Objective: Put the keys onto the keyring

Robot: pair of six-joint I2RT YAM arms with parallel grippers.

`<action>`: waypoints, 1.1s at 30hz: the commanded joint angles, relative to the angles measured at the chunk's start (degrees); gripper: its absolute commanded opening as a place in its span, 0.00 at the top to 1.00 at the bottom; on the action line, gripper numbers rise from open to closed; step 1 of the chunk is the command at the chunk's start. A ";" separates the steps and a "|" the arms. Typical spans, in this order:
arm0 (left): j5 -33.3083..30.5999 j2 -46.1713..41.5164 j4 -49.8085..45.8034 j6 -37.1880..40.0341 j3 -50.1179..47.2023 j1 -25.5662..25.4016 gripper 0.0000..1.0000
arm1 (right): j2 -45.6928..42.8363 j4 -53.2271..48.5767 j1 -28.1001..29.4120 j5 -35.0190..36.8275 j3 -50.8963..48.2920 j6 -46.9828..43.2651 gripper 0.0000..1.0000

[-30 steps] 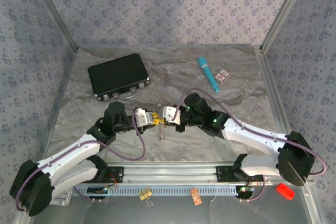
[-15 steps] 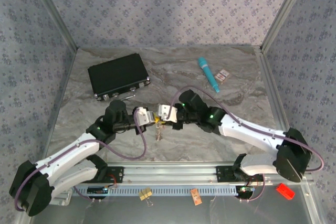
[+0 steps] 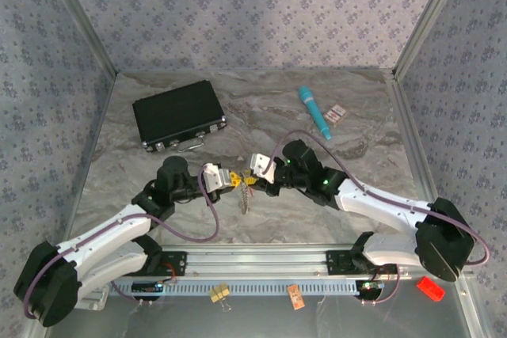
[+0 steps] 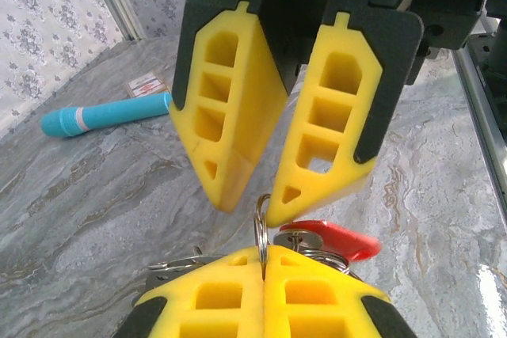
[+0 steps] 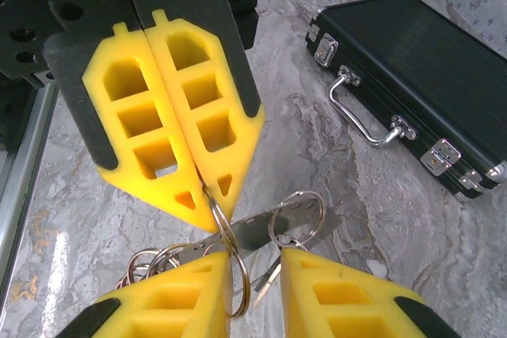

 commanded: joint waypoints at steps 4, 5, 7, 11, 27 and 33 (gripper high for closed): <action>2.47 -0.93 2.60 0.41 -0.27 -0.34 1.00 | -3.11 -1.64 -0.93 -1.93 -1.04 1.34 0.77; 2.54 -0.99 2.57 0.43 -0.28 -0.34 1.00 | -3.14 -1.62 -0.87 -2.70 -1.09 1.49 0.76; 2.56 -1.03 2.68 0.42 -0.29 -0.34 1.00 | -2.76 -1.19 -0.86 -3.83 -1.08 1.92 0.76; 2.51 -1.03 2.76 0.44 -0.29 -0.28 1.00 | -0.92 -1.42 -0.90 -4.28 -0.77 2.07 0.77; 3.65 -0.77 3.64 0.54 -0.16 -0.33 1.00 | 3.23 -6.00 -1.73 -3.51 2.20 2.17 0.95; 3.79 -0.25 4.12 0.26 -0.11 -0.31 1.00 | 3.85 -5.82 -1.27 -4.34 2.51 2.36 0.84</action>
